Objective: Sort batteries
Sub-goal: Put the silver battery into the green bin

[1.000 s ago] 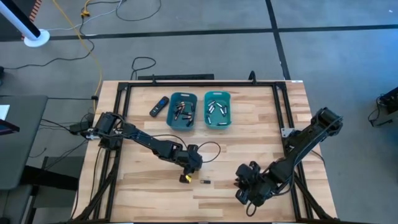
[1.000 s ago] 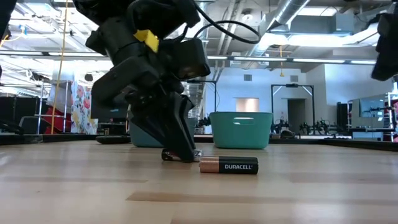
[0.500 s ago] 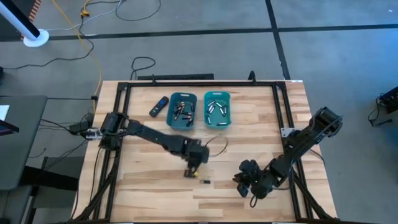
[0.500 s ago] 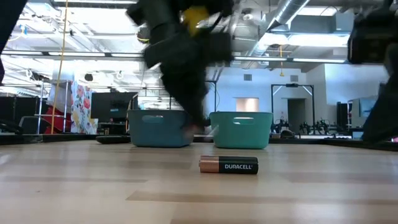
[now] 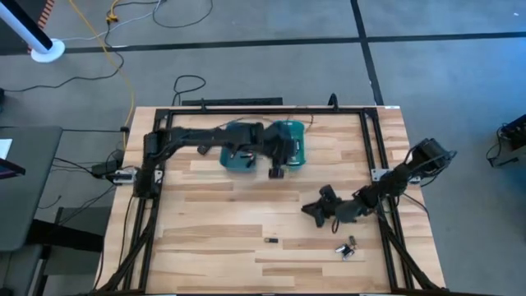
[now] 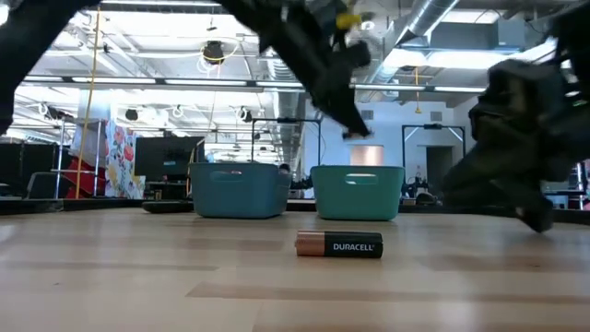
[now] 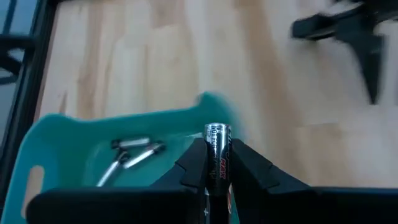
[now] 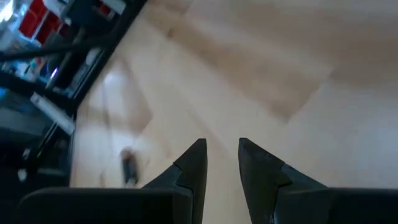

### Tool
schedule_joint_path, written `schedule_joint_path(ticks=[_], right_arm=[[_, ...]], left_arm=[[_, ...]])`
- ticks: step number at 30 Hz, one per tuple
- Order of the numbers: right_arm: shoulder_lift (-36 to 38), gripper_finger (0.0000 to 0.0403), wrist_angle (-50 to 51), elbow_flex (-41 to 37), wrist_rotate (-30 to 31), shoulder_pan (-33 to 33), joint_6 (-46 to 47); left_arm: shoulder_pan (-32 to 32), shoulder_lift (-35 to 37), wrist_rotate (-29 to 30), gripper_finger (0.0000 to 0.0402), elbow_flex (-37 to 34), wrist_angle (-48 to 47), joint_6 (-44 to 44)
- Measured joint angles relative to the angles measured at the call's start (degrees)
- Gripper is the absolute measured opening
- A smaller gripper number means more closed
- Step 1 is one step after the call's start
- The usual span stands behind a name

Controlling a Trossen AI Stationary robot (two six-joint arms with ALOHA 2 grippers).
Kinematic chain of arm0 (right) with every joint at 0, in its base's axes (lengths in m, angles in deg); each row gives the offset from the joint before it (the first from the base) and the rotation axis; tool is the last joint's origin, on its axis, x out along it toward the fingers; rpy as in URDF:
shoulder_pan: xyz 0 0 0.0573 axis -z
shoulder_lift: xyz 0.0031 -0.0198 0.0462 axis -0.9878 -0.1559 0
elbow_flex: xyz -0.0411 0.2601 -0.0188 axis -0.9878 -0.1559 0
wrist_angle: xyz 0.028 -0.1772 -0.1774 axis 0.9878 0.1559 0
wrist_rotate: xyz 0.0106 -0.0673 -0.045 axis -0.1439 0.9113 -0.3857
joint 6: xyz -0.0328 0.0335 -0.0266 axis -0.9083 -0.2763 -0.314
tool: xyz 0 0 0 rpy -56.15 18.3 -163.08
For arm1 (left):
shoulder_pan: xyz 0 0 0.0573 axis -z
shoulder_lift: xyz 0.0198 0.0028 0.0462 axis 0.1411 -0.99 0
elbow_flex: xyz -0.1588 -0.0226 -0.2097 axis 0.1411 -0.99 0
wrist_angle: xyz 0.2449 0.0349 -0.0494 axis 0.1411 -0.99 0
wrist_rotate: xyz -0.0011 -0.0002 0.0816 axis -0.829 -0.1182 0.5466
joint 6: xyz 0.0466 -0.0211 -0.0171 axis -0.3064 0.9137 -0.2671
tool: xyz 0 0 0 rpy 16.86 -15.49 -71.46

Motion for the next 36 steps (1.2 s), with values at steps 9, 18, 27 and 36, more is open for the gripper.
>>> schedule_joint_path(ticks=[9, 18, 27, 36], right_arm=[[-0.18, 0.0108, -5.95, -1.58, -5.63, 9.58, -2.71], [-0.15, 0.0108, -6.84, -1.58, -6.22, 11.86, 1.04], [-0.21, 0.0108, -6.50, -0.88, -6.43, 13.84, 2.32], [-0.23, 0.0108, -6.44, -0.75, -6.44, 15.88, 2.30]], left_arm=[[-7.52, -11.80, -7.19, 0.0042, 7.85, -1.12, -1.18], [-7.58, -18.53, -4.37, 0.0042, 14.44, -4.36, -9.13], [-9.69, -19.15, -3.66, 0.0042, 15.32, -3.36, -5.83], [-11.89, -19.08, -3.88, 0.0042, 15.79, -3.78, -0.36]])
